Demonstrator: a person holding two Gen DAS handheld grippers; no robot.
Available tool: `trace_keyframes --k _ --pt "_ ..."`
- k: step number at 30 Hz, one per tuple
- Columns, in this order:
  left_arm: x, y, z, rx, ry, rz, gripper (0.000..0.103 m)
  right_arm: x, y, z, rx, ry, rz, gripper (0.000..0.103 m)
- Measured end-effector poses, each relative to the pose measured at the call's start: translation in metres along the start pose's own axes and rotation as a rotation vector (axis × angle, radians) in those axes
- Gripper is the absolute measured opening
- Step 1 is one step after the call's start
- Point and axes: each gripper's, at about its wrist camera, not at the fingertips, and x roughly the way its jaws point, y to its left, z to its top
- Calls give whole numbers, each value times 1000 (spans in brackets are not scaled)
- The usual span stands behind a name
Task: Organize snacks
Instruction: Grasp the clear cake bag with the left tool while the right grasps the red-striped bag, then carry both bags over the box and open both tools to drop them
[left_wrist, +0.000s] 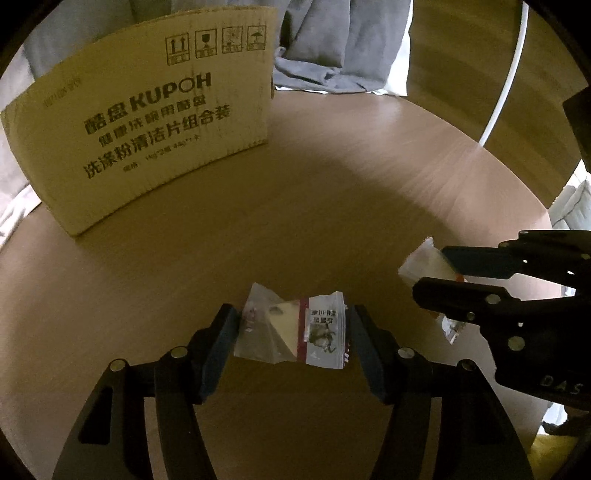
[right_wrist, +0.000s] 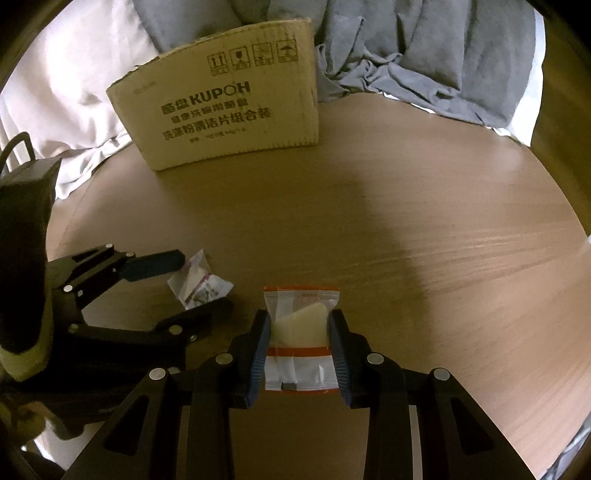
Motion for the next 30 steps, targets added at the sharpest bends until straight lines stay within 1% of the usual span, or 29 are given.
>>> trace_keyframes --k 1,3,4,6,8,12,17,24,30 --pt "-1 0 -1 2 -10 14 49 0 0 0 3 0 3 33" --pt "-1 2 -2 4 -21 17 44 0 0 0 5 -3 4 33" --pt "-2 3 -2 -4 -24 12 42 0 0 0 5 -4 4 33" --pt "-5 6 -2 -20 -32 1 36 0 1 0 4 -7 7 33" --pt "-6 8 -2 -28 -34 -4 33 0 2 0 1 -8 14 33" --pt "-9 9 -3 -32 -36 3 33 -1 5 2 -7 -16 28 33" --pt "-28 11 0 -58 -79 7 33 -6 6 4 -5 -31 50 33" --pt "-71 17 14 -96 -180 33 33 -24 9 15 -1 -86 81 33" --pt "-105 21 30 -109 -273 82 33 -48 17 31 -25 -173 95 33"
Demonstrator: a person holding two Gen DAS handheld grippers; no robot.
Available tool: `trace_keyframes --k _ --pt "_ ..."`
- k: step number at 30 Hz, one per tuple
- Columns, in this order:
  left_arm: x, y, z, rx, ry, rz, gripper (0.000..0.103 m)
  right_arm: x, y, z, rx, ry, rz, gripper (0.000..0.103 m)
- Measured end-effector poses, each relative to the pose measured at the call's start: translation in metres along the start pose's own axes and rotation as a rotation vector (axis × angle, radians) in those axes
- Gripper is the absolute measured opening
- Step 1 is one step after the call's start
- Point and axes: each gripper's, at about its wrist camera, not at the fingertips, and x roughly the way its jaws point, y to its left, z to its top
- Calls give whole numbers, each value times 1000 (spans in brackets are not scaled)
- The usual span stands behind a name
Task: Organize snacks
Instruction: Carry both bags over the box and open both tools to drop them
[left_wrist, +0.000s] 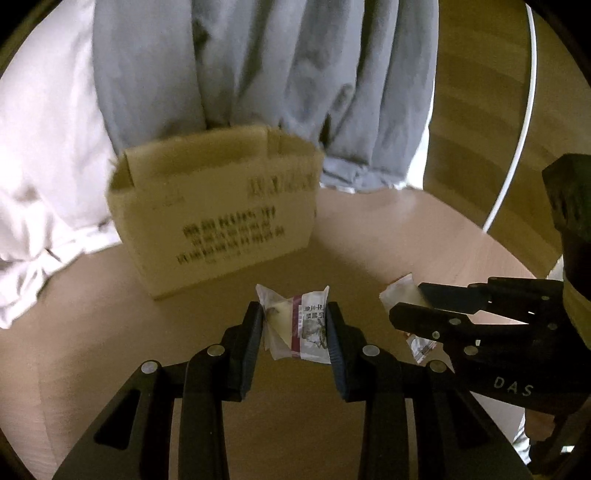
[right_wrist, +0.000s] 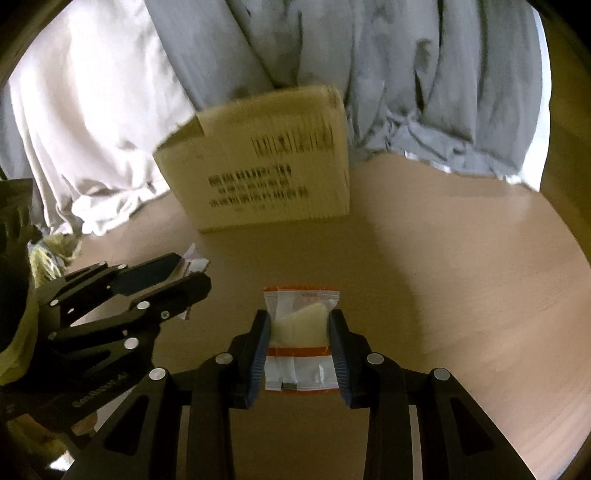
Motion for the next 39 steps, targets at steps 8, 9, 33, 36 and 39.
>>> trace_keyframes --k 8,9,33,36,39 --pt "-32 12 40 2 -126 49 33 -23 12 37 -40 -129 11 33" --pt "-35 13 43 4 -138 55 33 -26 14 42 -45 -147 12 33" --pt "-42 60 134 -16 -283 136 34 -29 36 153 -130 -335 78 34" --pt "-34 67 142 -29 -263 129 34 -21 36 167 -138 -326 88 34" --pt "-24 75 150 -38 -242 124 34 -13 36 182 -139 -313 96 34"
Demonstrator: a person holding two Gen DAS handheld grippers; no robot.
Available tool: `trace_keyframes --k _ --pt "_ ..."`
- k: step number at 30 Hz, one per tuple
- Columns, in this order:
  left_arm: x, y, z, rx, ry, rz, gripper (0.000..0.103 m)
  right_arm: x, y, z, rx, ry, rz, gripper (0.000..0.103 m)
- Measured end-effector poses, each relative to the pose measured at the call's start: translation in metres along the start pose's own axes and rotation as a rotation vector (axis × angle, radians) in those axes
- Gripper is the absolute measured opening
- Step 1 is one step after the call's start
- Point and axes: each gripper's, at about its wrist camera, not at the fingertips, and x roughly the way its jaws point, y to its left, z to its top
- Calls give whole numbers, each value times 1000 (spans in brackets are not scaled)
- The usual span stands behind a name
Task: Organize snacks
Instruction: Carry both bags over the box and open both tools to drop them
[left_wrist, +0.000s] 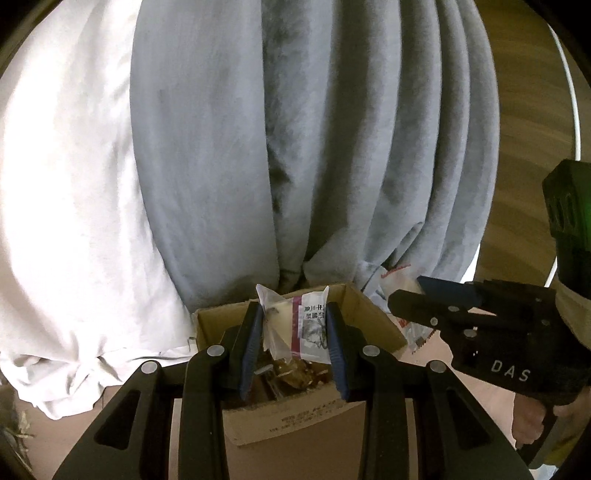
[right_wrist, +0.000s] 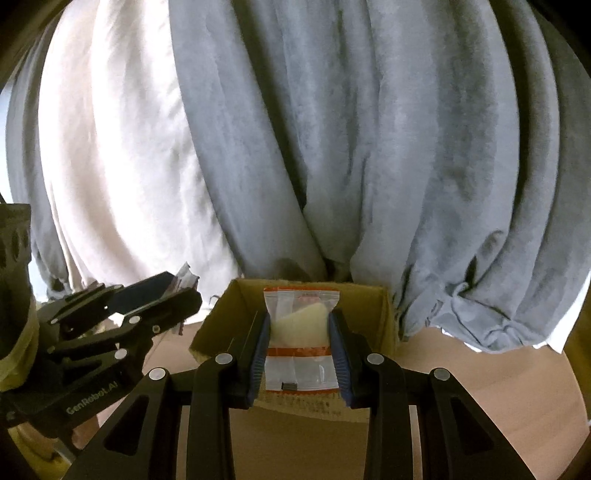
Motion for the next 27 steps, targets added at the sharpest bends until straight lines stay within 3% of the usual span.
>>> trace_keyframes --k 5,13,16,19,22,24,27 --pt "19 9 9 -6 30 1 34 21 -2 13 -1 39 20 34" --pt "58 23 19 -21 148 -8 37 59 -8 23 23 133 40 34" --pt "69 25 19 -27 187 5 46 70 -10 24 36 164 38 34" --pt "76 28 18 -33 203 31 50 79 -15 25 62 201 19 42" --pt "74 29 15 -28 199 73 59 81 -17 24 63 213 -3 43" --pt "73 30 14 -31 201 104 64 81 -17 23 62 225 -14 58" --pt "71 30 14 -28 211 90 66 79 -17 21 59 227 -28 58"
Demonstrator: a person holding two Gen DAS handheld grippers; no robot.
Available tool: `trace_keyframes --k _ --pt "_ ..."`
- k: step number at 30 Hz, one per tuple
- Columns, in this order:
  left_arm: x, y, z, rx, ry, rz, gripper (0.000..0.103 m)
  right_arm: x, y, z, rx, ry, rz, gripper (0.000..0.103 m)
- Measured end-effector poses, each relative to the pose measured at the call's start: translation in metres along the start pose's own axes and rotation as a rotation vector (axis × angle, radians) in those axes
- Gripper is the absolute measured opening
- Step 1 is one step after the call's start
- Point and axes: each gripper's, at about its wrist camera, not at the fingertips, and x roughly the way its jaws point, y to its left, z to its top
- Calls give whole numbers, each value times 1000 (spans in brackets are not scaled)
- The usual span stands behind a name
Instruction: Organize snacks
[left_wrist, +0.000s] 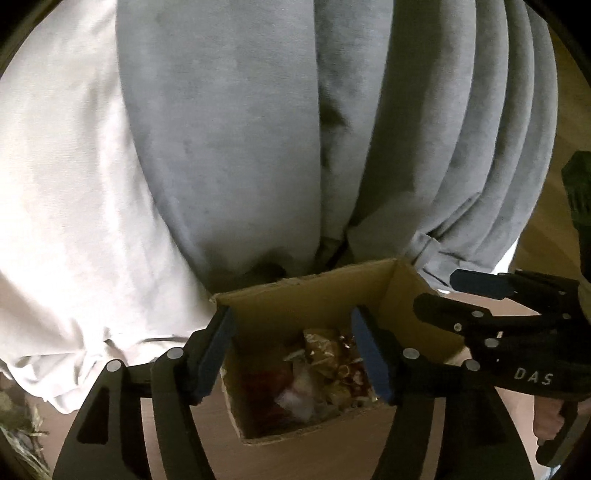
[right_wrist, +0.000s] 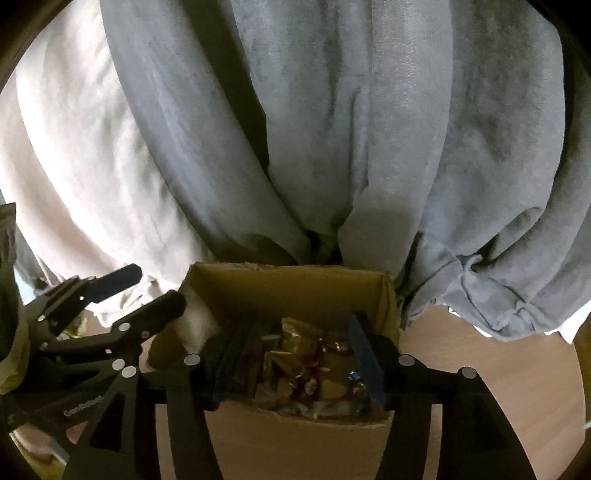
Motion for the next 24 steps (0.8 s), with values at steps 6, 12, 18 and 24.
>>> trace_keyframes --k 6,12,18,24 --pt "-21 -2 -6 -8 -41 74 80 -8 -1 -6 11 7 -24 58" --pt "-64 -6 -21 -27 -124 141 94 -33 3 -20 20 -19 -51 62" --pt "-108 -13 -41 -41 -184 171 103 -75 17 -40 5 -97 -93 73" --pt "-157 -29 -68 -40 -246 205 103 -119 29 -68 -2 -159 -82 83"
